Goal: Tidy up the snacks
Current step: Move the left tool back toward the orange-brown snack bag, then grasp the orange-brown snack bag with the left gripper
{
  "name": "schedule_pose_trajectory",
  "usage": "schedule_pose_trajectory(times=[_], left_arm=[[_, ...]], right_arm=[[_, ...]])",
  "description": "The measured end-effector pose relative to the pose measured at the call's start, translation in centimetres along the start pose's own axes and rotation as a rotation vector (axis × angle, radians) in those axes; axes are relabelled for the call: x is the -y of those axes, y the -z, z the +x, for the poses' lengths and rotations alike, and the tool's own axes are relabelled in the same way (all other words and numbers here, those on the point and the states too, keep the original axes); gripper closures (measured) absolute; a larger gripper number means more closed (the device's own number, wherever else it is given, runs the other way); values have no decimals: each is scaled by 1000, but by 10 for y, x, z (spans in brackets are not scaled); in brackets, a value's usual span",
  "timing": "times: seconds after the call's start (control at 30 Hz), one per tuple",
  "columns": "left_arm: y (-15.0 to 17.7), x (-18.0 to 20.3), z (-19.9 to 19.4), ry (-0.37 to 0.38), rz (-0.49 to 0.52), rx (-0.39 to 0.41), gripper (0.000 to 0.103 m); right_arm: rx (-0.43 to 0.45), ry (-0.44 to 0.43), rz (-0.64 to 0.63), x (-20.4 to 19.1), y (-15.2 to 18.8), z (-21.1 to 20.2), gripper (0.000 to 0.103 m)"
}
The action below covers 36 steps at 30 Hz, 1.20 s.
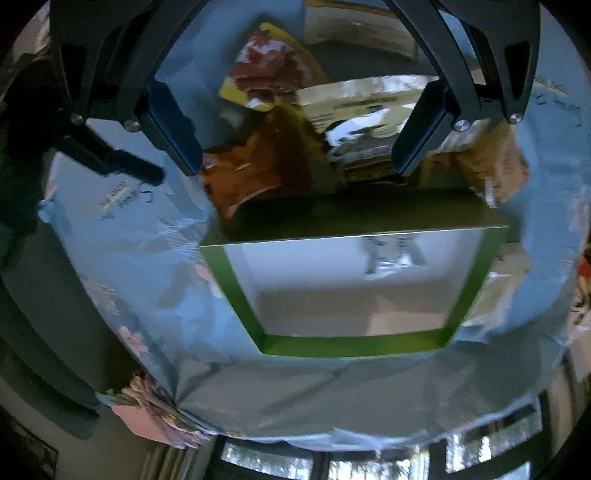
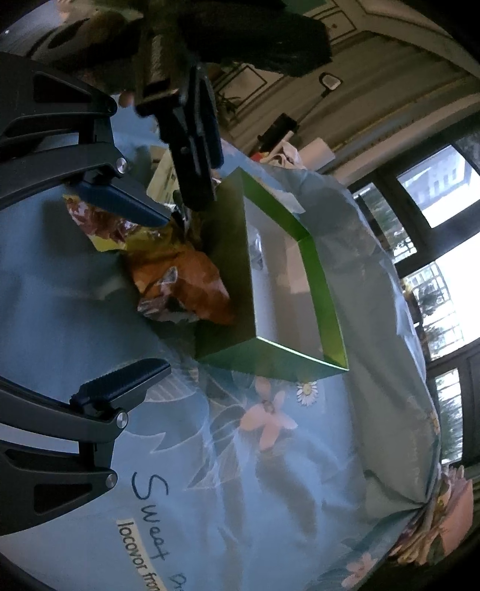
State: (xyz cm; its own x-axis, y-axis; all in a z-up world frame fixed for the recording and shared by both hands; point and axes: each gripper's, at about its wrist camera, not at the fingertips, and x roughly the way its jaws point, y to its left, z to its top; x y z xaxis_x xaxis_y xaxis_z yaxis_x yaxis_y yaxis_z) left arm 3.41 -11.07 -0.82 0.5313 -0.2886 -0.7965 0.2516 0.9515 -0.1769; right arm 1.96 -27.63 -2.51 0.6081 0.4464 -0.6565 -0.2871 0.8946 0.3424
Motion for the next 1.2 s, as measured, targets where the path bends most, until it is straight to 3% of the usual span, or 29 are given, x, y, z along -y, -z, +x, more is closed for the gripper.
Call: schedule_pose_trajectory(times=[0.47, 0.6, 0.7, 0.93, 0.97, 1.2], left_arm=[[-15, 12, 41, 99, -8, -171, 2], [-14, 14, 50, 106, -11, -204, 16], [-13, 13, 55, 99, -16, -226, 20], [-13, 11, 61, 157, -46, -255, 35], [-12, 11, 62, 162, -50, -256, 35], [-9, 10, 60, 170, -58, -237, 36]], right_arm=[[-37, -64, 11, 5, 4, 28, 29], [-53, -77, -5, 2, 4, 38, 29], [-65, -87, -15, -1, 4, 44, 29], [-84, -69, -28, -3, 6, 57, 42], [-84, -66, -26, -2, 7, 58, 47], [-67, -71, -37, -4, 9, 54, 58]])
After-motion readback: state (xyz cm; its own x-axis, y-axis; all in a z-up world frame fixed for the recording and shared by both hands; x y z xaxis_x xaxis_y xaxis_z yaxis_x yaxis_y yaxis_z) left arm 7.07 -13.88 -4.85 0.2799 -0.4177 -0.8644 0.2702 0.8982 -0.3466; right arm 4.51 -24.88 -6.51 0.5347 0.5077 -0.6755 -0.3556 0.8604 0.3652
